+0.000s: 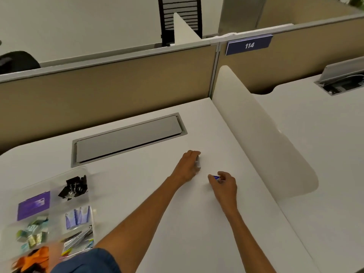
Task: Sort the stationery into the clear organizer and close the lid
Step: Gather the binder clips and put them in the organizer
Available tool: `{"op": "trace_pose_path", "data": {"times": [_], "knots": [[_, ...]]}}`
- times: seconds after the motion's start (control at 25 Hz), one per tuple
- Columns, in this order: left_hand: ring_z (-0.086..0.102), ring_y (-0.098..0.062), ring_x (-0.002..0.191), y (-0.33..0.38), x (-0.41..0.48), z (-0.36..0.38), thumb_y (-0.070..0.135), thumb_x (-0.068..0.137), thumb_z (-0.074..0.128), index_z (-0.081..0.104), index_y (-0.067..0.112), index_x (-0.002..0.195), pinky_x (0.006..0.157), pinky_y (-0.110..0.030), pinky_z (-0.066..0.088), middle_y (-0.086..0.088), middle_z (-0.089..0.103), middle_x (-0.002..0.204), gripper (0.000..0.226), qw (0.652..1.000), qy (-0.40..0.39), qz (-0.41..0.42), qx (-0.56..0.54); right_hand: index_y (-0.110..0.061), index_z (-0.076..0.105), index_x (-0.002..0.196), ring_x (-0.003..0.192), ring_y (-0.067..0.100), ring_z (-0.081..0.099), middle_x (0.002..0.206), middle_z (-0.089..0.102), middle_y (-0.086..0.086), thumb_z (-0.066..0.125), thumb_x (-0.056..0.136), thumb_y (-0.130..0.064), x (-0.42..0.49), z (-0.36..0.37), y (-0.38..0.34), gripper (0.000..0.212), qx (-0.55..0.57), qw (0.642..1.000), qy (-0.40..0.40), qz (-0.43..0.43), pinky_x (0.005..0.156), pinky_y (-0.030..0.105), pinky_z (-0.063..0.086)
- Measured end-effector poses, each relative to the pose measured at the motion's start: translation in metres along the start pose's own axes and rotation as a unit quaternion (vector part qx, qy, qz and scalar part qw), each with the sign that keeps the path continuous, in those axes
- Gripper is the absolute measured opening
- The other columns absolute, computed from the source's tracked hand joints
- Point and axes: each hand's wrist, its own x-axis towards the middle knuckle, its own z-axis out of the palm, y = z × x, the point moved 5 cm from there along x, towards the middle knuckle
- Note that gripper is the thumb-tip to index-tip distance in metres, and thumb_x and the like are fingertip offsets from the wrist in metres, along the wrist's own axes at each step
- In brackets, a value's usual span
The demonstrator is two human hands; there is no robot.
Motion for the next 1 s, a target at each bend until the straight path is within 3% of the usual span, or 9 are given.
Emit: {"op": "trace_pose_path", "data": {"times": [0.12, 0.28, 0.36, 0.52, 0.64, 0.8, 1.0], "knots": [[0.048, -0.018, 0.123, 0.001, -0.021, -0.008, 0.020, 0.085, 0.071, 0.042, 0.017, 0.138, 0.101, -0.024, 0.039, -0.003, 0.048, 0.137, 0.061, 0.993, 0.048, -0.040, -0.098, -0.004, 0.062, 0.092, 0.088, 0.025, 0.061, 0.089, 0.061, 0.010, 0.061, 0.088, -0.016, 0.001, 0.020, -0.013, 0.012, 0.246, 0.962, -0.105, 0.055, 0.086, 0.040, 0.056], [0.053, -0.015, 0.119, -0.002, -0.054, -0.024, 0.034, 0.077, 0.075, 0.045, 0.021, 0.136, 0.099, -0.026, 0.046, 0.001, 0.054, 0.134, 0.067, 0.982, 0.093, -0.048, -0.155, 0.003, 0.065, 0.112, 0.103, 0.030, 0.067, 0.109, 0.069, 0.017, 0.052, 0.094, -0.017, -0.014, 0.060, -0.037, 0.029, 0.374, 0.902, -0.184, 0.115, 0.084, 0.037, 0.054], [0.052, -0.014, 0.119, -0.010, -0.072, -0.040, 0.034, 0.075, 0.077, 0.046, 0.021, 0.135, 0.100, -0.029, 0.047, 0.002, 0.054, 0.133, 0.069, 0.980, 0.119, -0.043, -0.155, 0.001, 0.064, 0.118, 0.105, 0.025, 0.069, 0.114, 0.070, 0.016, 0.052, 0.097, -0.023, -0.029, 0.082, -0.053, 0.033, 0.357, 0.898, -0.236, 0.099, 0.083, 0.033, 0.055], [0.052, -0.015, 0.123, -0.036, -0.108, -0.076, 0.023, 0.081, 0.074, 0.046, 0.021, 0.137, 0.104, -0.030, 0.046, 0.000, 0.054, 0.137, 0.062, 0.973, 0.166, -0.049, -0.154, -0.004, 0.066, 0.118, 0.107, 0.023, 0.069, 0.113, 0.072, 0.014, 0.059, 0.094, -0.015, -0.062, 0.121, -0.075, 0.027, 0.281, 0.909, -0.304, 0.052, 0.090, 0.035, 0.054], [0.054, -0.014, 0.122, -0.062, -0.143, -0.101, 0.018, 0.083, 0.071, 0.046, 0.023, 0.136, 0.103, -0.025, 0.046, 0.002, 0.056, 0.136, 0.059, 0.962, 0.212, -0.060, -0.159, -0.006, 0.066, 0.118, 0.105, 0.023, 0.070, 0.111, 0.073, 0.013, 0.059, 0.095, -0.014, -0.092, 0.155, -0.089, 0.026, 0.232, 0.910, -0.340, 0.038, 0.089, 0.035, 0.055], [0.055, -0.005, 0.118, -0.105, -0.202, -0.134, 0.018, 0.076, 0.080, 0.044, 0.026, 0.137, 0.093, -0.004, 0.041, 0.009, 0.057, 0.133, 0.072, 0.945, 0.243, -0.089, -0.202, -0.009, 0.067, 0.114, 0.101, 0.024, 0.070, 0.106, 0.073, 0.011, 0.063, 0.093, -0.016, -0.138, 0.210, -0.097, 0.023, 0.123, 0.924, -0.363, 0.001, 0.093, 0.039, 0.055], [0.053, 0.005, 0.118, -0.165, -0.286, -0.175, 0.010, 0.076, 0.080, 0.046, 0.030, 0.134, 0.099, -0.010, 0.043, 0.019, 0.056, 0.130, 0.070, 0.908, 0.303, -0.124, -0.261, -0.007, 0.071, 0.100, 0.090, 0.028, 0.071, 0.096, 0.073, 0.014, 0.074, 0.082, -0.016, -0.193, 0.273, -0.105, 0.020, 0.034, 0.928, -0.367, -0.058, 0.081, 0.040, 0.061]]}}
